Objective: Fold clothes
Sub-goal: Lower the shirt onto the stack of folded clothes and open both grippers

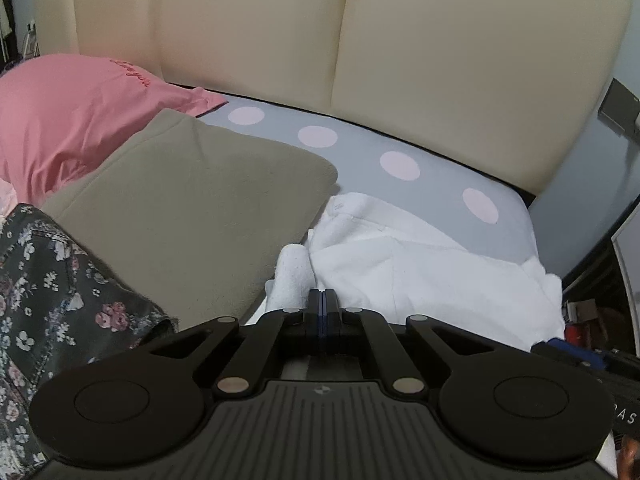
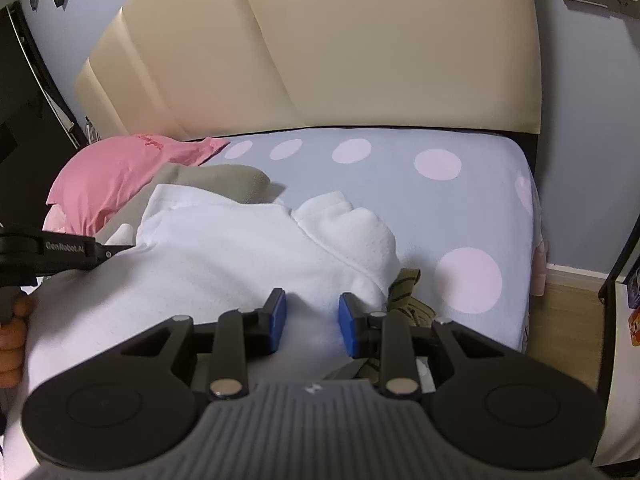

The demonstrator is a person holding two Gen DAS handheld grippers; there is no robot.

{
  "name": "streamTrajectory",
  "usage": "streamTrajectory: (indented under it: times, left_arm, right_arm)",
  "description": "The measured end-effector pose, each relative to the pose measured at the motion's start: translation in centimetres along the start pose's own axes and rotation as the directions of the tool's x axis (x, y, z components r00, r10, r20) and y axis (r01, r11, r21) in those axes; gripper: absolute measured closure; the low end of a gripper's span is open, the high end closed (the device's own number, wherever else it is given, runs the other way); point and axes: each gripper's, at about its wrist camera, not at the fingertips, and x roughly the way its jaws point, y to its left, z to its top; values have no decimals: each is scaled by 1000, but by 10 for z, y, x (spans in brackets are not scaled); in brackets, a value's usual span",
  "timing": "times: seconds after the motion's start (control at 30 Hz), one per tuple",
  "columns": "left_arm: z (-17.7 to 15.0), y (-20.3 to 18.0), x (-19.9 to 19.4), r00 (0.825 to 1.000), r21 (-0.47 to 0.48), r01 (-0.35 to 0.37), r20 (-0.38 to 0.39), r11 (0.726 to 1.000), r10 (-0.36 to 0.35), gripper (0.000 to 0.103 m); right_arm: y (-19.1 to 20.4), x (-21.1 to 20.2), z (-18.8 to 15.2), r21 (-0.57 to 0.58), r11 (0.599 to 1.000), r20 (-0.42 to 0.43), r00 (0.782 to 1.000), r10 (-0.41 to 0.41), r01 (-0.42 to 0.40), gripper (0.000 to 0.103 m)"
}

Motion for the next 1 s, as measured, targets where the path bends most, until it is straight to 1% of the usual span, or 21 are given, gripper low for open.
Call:
streamTrajectory:
  times: [0.03, 0.1, 0.17, 0.23, 0.27, 0.3, 0.37, 0.4, 0.47, 0.53, 0.63, 0.73, 0.87, 0.93, 1.0]
  left_arm:
    - [1, 1, -3, 1000, -9, 2, -3, 1000, -2, 103]
    - [3, 5, -16, 1000, -38, 19, 21, 999, -18, 103]
    - [1, 2, -38, 998, -22, 17, 59, 1000, -15, 103]
    - [-1, -1, -60, 995, -6, 13, 98, 1000, -12, 103]
    - [-3, -2, -72, 994, 16, 0, 110, 1000, -2, 102]
    - [-6, -3, -83, 993, 38, -12, 122, 999, 8, 102]
    - [-12, -1, -102, 992, 66, 0, 129, 998, -8, 102]
    - [-17, -1, -110, 992, 80, 3, 123, 997, -13, 102]
    - [-29, -3, -122, 994, 114, 0, 108, 994, -12, 102]
    - [-41, -4, -124, 996, 130, -17, 87, 991, 5, 102]
    - [-55, -6, -119, 998, 149, -37, 52, 988, 29, 102]
    - [-61, -6, -107, 998, 155, -62, 42, 986, 56, 102]
    - [-63, -3, -90, 997, 145, -72, 17, 987, 70, 102]
    - [-66, -1, -81, 997, 132, -81, -4, 988, 82, 102]
    - [-70, 3, -73, 995, 122, -96, -14, 988, 99, 103]
  right_arm:
    - [1, -3, -1, -5, 1000, 6, 1000, -1, 1, 72]
    - [4, -8, -3, -19, 1000, 23, 1000, -2, 3, 72]
    - [7, -18, -3, -49, 999, 50, 999, -3, 5, 71]
    - [11, -32, -2, -93, 996, 99, 995, 5, 5, 70]
    - [12, -40, -2, -115, 993, 124, 992, 11, 4, 69]
    - [13, -52, -2, -134, 991, 149, 988, 30, -10, 69]
    - [15, -74, -2, -172, 984, 196, 978, 72, -38, 67]
    - [16, -86, -4, -183, 980, 197, 974, 110, -74, 67]
    - [18, -101, -11, -204, 968, 162, 970, 179, -145, 62]
    - [24, -108, -19, -215, 962, 106, 975, 195, -169, 61]
    - [38, -110, -30, -260, 955, 61, 984, 165, -144, 54]
    - [48, -102, -40, -320, 943, 35, 994, 102, -85, 54]
    - [50, -90, -46, -364, 930, -3, 998, 58, -55, 54]
    - [49, -87, -49, -376, 926, -24, 999, 40, -46, 51]
    - [46, -79, -47, -354, 933, -66, 997, 47, -67, 48]
